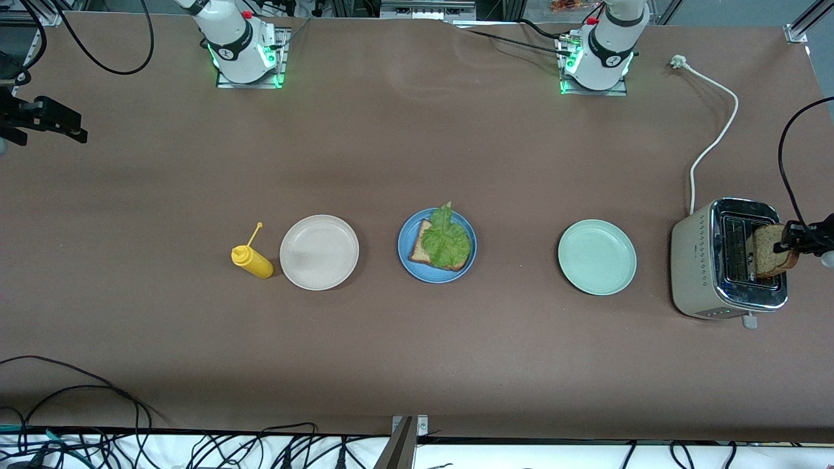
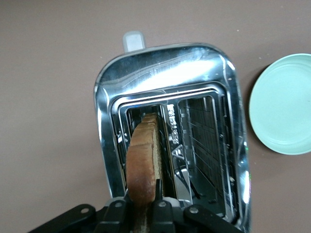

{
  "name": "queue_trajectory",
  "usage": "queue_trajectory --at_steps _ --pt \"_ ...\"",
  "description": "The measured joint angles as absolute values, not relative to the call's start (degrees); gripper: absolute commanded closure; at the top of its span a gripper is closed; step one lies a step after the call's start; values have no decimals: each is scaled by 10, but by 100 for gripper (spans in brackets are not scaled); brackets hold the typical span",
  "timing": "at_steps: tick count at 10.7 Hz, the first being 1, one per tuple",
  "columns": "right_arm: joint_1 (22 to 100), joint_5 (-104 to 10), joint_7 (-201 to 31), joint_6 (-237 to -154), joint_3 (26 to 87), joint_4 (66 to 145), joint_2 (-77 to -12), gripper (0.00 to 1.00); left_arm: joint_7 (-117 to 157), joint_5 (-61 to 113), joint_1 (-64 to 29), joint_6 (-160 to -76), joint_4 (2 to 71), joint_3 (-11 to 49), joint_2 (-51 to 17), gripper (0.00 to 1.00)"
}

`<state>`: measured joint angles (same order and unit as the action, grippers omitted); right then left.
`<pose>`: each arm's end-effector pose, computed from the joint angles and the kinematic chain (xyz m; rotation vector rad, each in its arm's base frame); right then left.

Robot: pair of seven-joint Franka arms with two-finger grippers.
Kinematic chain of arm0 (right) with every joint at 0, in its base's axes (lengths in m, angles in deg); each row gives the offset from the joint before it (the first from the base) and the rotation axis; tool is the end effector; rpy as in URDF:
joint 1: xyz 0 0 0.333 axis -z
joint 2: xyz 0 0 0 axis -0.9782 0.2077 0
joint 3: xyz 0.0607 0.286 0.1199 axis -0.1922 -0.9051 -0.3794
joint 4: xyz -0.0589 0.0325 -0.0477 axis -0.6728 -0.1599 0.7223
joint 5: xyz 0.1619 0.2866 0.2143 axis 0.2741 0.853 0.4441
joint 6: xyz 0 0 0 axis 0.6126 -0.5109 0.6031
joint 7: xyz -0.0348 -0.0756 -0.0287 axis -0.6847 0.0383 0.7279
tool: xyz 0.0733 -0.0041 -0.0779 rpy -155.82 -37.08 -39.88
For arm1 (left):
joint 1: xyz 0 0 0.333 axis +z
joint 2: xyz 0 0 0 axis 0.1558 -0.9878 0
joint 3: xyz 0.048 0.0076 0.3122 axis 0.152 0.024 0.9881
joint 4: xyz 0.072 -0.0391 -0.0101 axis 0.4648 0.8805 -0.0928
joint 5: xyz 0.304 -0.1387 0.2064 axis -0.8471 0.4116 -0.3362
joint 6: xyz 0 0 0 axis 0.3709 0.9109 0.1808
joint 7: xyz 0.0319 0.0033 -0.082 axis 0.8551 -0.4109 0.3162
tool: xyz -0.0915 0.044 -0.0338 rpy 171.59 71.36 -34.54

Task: Make sandwich in blue plate with both arms
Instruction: 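Grasp the bread slice with the left gripper and lift it out, then carry the bread slice with the left gripper over the blue plate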

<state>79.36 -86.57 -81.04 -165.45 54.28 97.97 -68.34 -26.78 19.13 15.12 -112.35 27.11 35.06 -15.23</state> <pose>0.5393 -0.0459 0.6132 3.1018 0.1224 -0.1563 0.6209 0.2514 0.3928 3.0308 -0.4660 -0.0318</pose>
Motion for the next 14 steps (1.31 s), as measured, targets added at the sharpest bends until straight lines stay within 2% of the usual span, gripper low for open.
queue_trajectory --at_steps 4,6,11,14 --pt "794 -873 -810 -1647 544 979 -684 0 -270 172 150 -960 165 341 -129 100" --pt "794 -875 -810 -1642 544 977 -684 0 -269 173 150 -895 134 309 -120 100" --pt "794 -876 -810 -1640 543 975 -684 0 -208 332 138 -827 140 187 -125 100" --pt "794 -877 -810 -1639 543 974 -684 0 -150 478 56 -838 150 169 -193 100"
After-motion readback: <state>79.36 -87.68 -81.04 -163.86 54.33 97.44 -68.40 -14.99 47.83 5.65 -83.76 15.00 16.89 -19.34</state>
